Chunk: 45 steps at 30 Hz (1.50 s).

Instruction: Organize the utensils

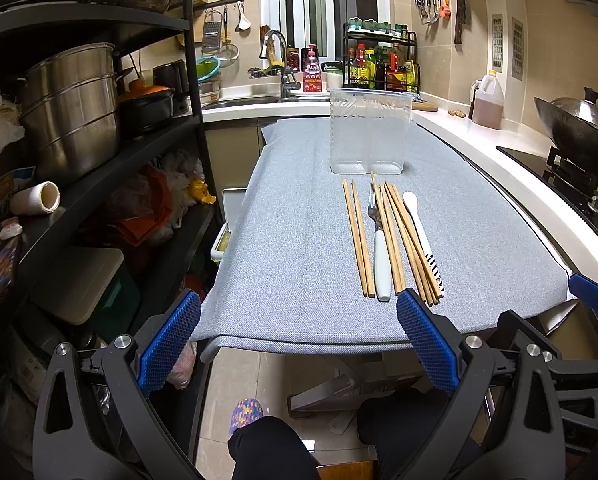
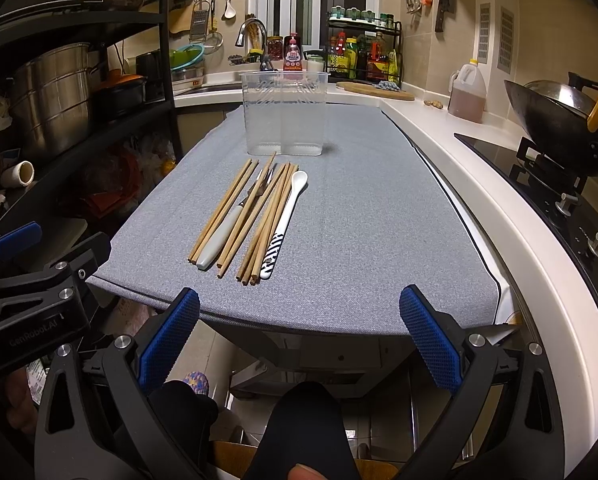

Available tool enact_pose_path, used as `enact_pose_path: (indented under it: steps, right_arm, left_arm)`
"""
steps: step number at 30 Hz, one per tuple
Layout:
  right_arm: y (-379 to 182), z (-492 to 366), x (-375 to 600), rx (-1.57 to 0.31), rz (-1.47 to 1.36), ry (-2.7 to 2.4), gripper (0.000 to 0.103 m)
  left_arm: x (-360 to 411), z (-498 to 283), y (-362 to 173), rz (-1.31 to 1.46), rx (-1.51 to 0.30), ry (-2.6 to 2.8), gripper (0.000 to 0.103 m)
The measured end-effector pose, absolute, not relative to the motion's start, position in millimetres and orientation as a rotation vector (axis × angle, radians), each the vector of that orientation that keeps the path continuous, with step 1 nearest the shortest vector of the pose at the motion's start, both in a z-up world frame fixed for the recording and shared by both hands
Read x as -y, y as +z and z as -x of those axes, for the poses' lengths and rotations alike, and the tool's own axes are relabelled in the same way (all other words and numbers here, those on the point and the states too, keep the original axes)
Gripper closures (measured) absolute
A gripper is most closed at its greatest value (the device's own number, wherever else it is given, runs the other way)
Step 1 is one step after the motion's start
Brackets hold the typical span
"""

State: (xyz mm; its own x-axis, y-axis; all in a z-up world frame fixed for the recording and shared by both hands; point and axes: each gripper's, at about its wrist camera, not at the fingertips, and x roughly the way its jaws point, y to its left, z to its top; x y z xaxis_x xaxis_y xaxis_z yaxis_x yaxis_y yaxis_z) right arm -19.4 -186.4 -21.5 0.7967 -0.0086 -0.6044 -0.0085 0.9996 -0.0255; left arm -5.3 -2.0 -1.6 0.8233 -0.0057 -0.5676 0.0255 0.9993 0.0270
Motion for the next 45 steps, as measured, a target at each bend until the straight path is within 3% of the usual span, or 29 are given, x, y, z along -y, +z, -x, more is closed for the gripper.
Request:
enact_pose_path:
  steps: [28,38,40,42,45]
  right_arm:
    - [-20.5,17.7,187.0,-0.648,0.029,-0.009,0.005]
    - [-32.5,-24.5,215.1,-0.681,-0.075,-0.036,0.005]
    - [-37.0,-36.6,213.0,-0.68,-0.072,-0.022,0.012]
    - [-44.6,-52.7,209.7,-0.705,-0.074,-0.004,0.031]
    - [-55.1,-73.4,205.3,-0.747,-0.093,0.022,0.046]
  left_arm:
    - [0.6,3.8,-2.9,-0.03,-0.612,-0.007,0.008]
    - [-20.0,-15.9,-14.9,0.007,-0.663,0.032,0.008]
    - [-22.7,-20.0,-18.1,0.009,-0.672,0.04,0.008]
    - [-24.5,-26.2,-20.6,0.006,-0.683,0.048,0.008]
    - [-26.1,-35.4,-24.5,0.003,-0.699,0.051,0.008]
